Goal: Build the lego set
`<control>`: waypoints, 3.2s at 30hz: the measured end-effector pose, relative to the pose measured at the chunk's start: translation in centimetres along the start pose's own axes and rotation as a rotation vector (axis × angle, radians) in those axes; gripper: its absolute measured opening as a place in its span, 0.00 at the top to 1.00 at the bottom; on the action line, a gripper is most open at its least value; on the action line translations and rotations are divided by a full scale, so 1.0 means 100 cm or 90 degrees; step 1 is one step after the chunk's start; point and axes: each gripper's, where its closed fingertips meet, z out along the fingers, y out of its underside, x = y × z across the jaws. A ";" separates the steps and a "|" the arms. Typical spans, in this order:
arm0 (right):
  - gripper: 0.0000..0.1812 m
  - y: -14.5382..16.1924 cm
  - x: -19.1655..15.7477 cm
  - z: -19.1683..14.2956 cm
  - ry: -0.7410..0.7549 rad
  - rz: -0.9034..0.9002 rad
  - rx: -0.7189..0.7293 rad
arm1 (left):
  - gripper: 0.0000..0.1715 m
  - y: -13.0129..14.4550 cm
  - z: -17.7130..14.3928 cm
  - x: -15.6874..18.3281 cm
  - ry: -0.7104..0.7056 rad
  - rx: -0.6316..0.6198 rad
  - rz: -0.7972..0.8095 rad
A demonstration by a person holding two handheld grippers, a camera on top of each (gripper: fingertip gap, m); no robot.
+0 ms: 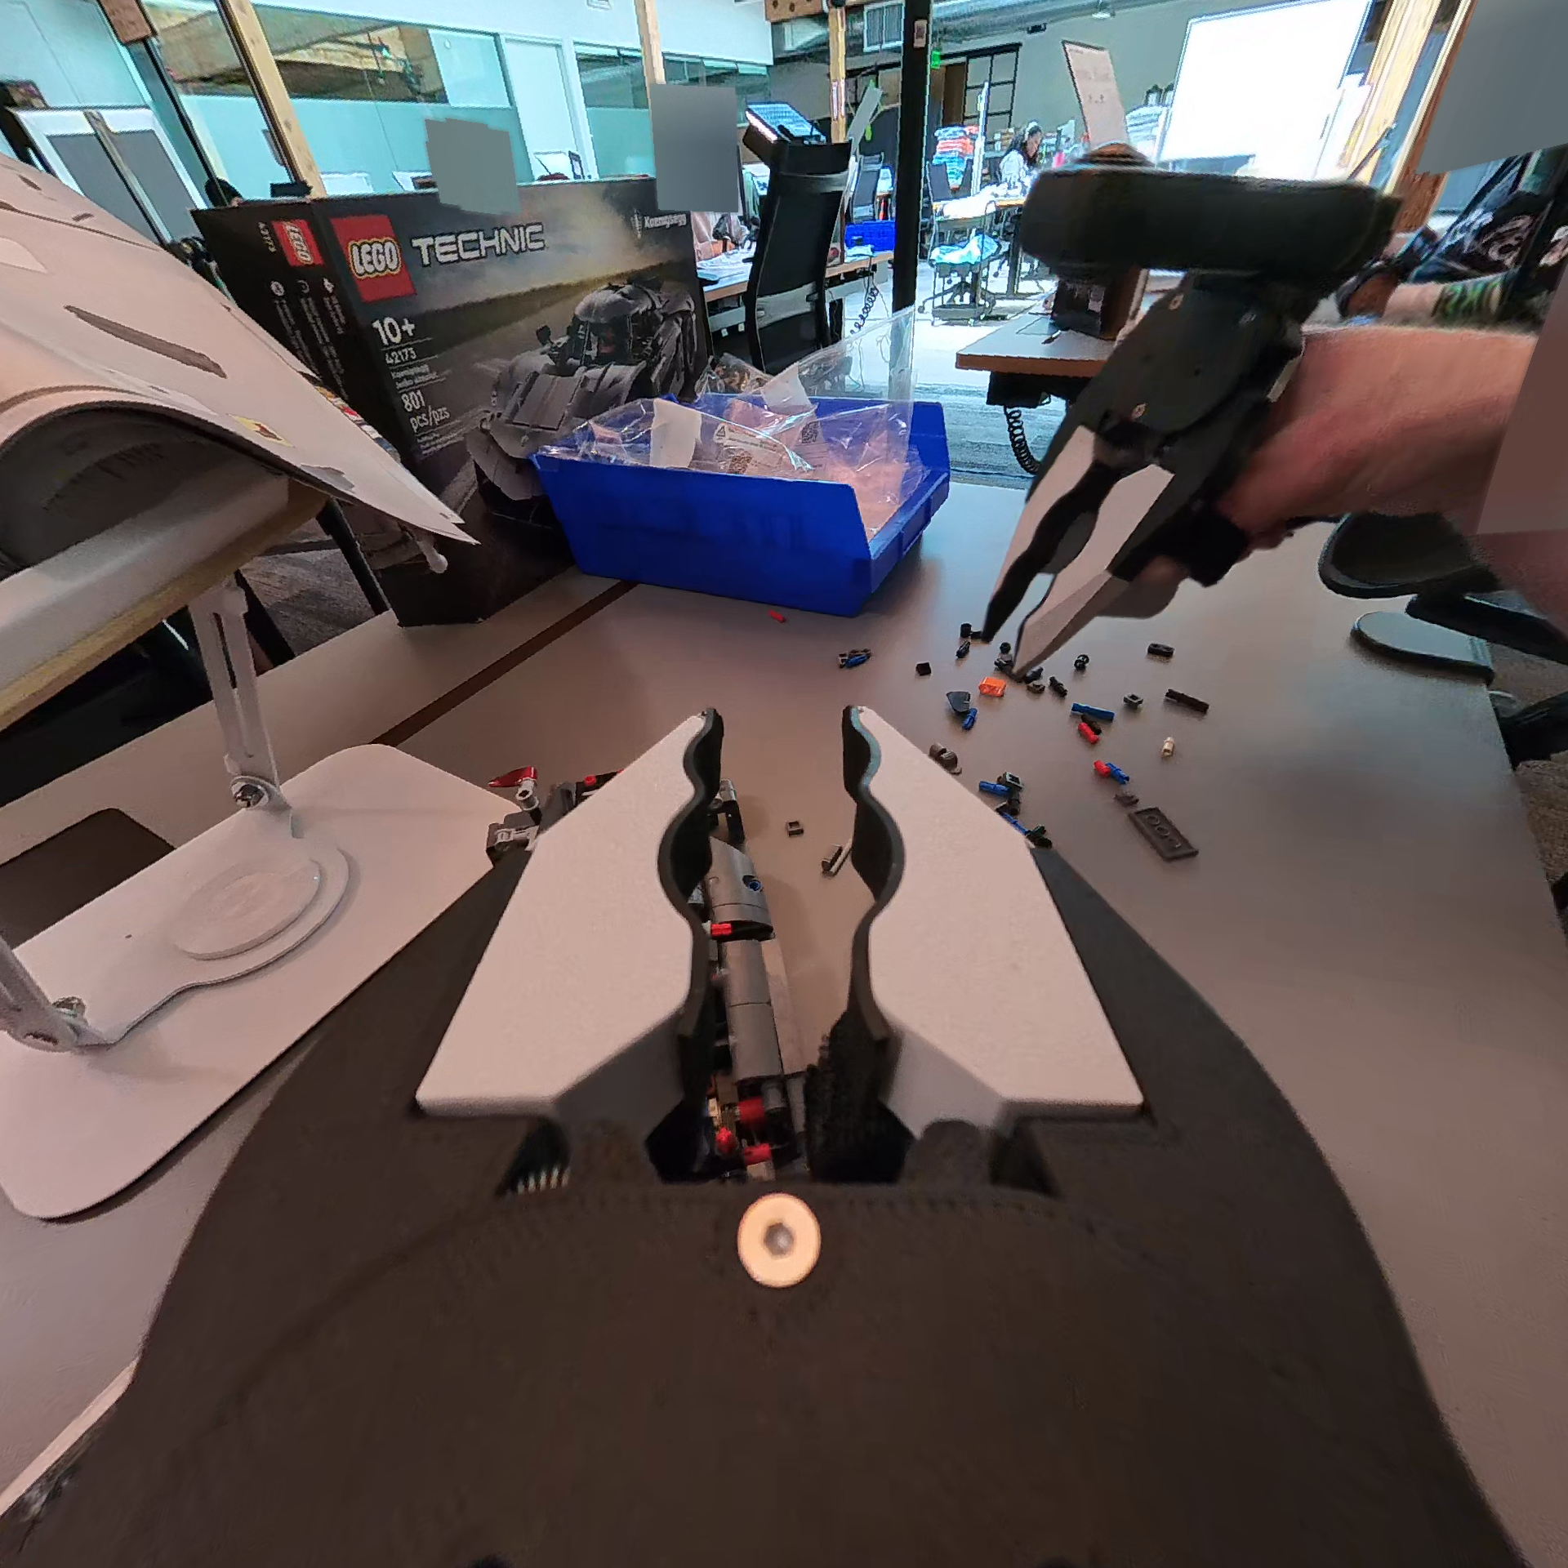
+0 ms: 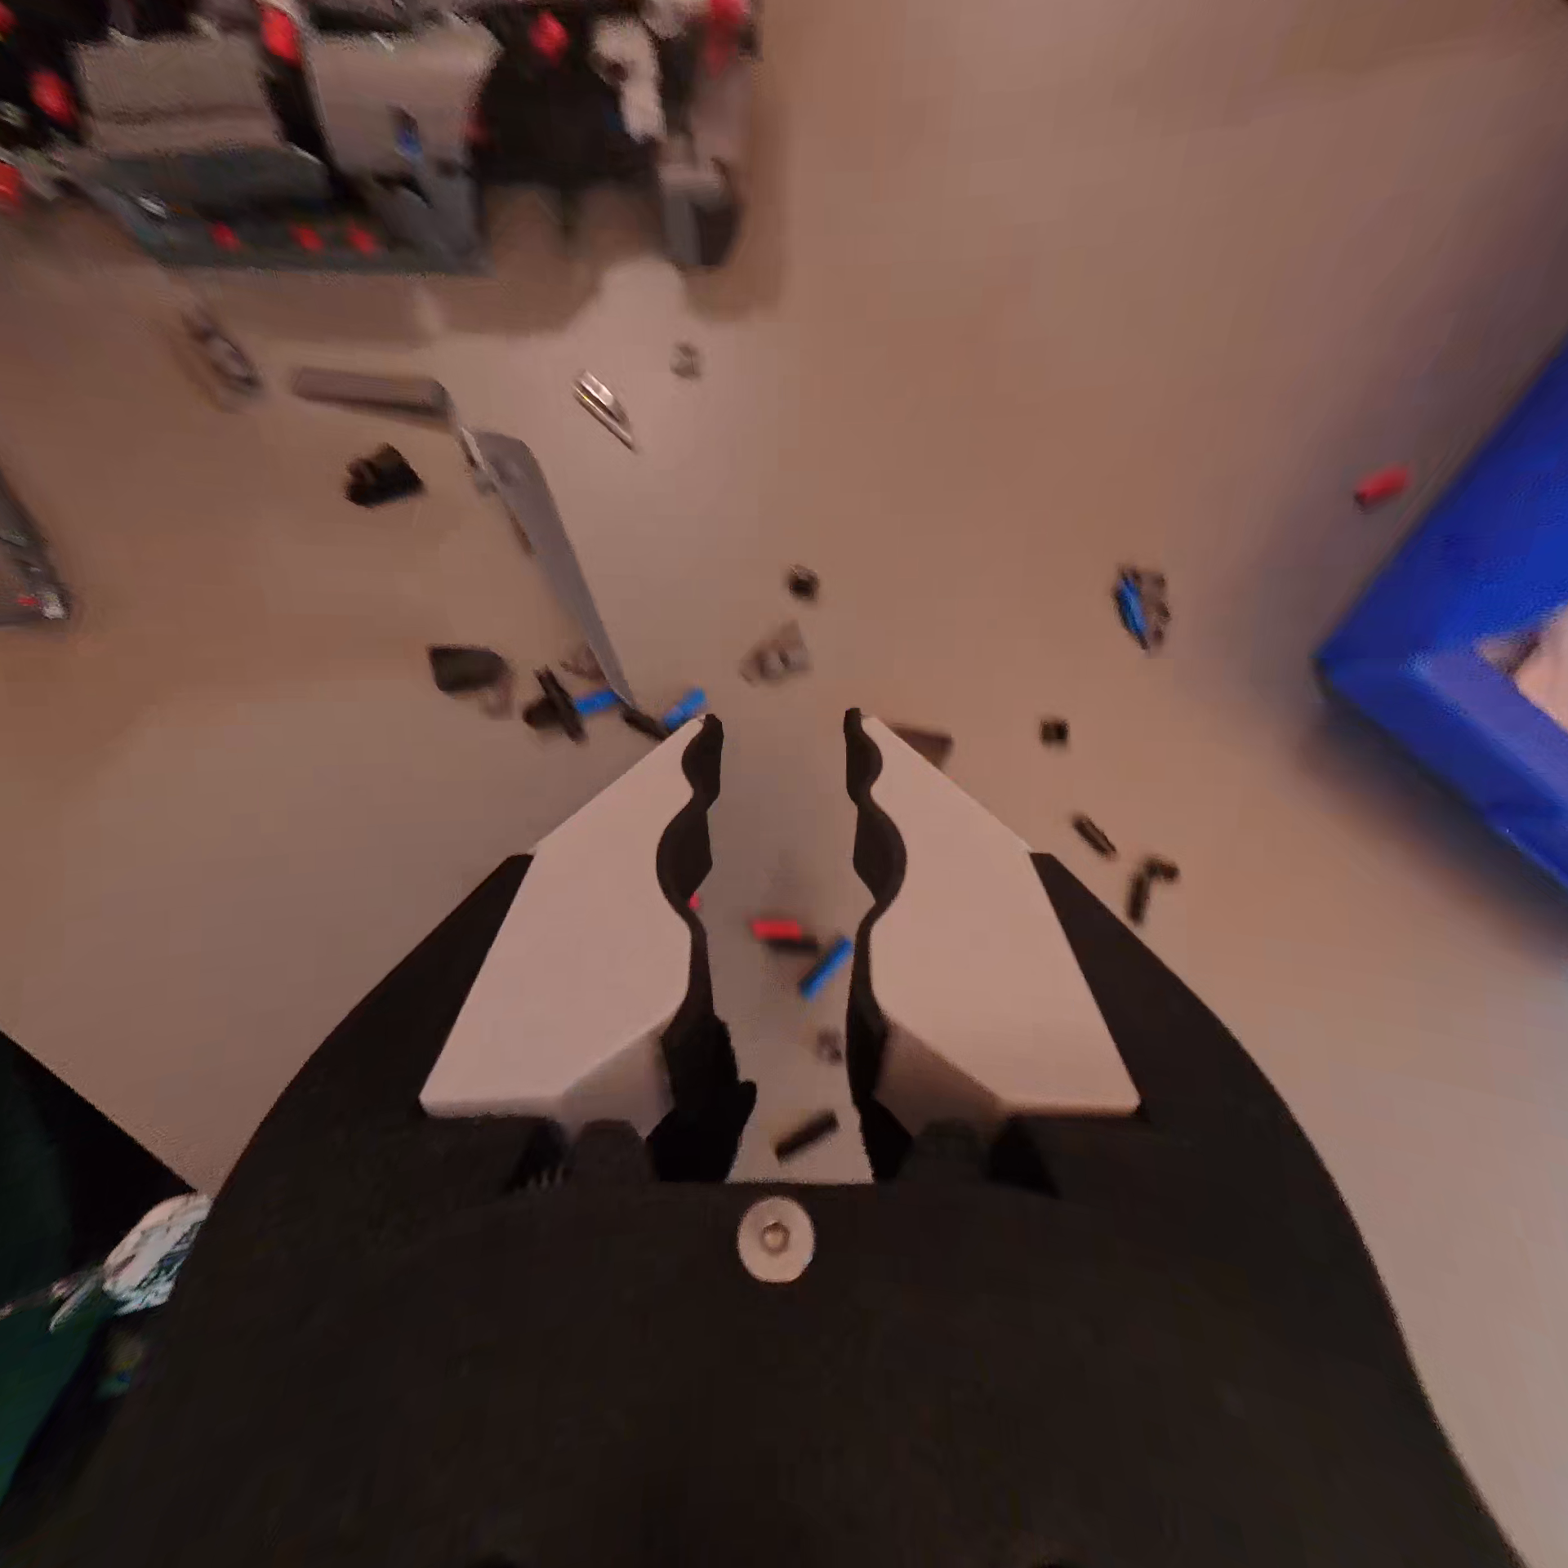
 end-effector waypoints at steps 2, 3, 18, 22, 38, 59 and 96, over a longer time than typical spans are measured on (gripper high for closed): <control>0.85 -0.021 -0.024 0.017 -0.050 -0.047 0.032 | 0.85 0.000 -0.001 -0.002 -0.003 0.000 -0.001; 0.84 -0.030 -0.034 0.025 -0.068 -0.066 0.044 | 0.85 0.000 -0.002 -0.003 -0.004 0.002 -0.003; 0.86 -0.077 -0.158 0.091 -0.231 -0.309 0.090 | 0.85 -0.010 -0.010 -0.007 -0.014 0.024 -0.001; 0.87 -0.074 -0.175 0.105 -0.239 -0.321 0.062 | 0.86 -0.014 -0.013 -0.010 -0.022 0.035 -0.002; 0.84 -0.044 -0.147 0.068 -0.183 -0.238 0.168 | 0.80 -0.024 -0.002 0.061 0.049 -0.011 0.100; 0.90 -0.046 -0.154 0.070 -0.138 -0.222 0.258 | 0.89 0.098 -0.388 -0.136 -0.353 -0.496 -0.022; 0.90 -0.062 -0.161 0.068 -0.168 -0.226 0.268 | 0.90 0.210 -0.353 -0.052 0.015 -0.774 -0.030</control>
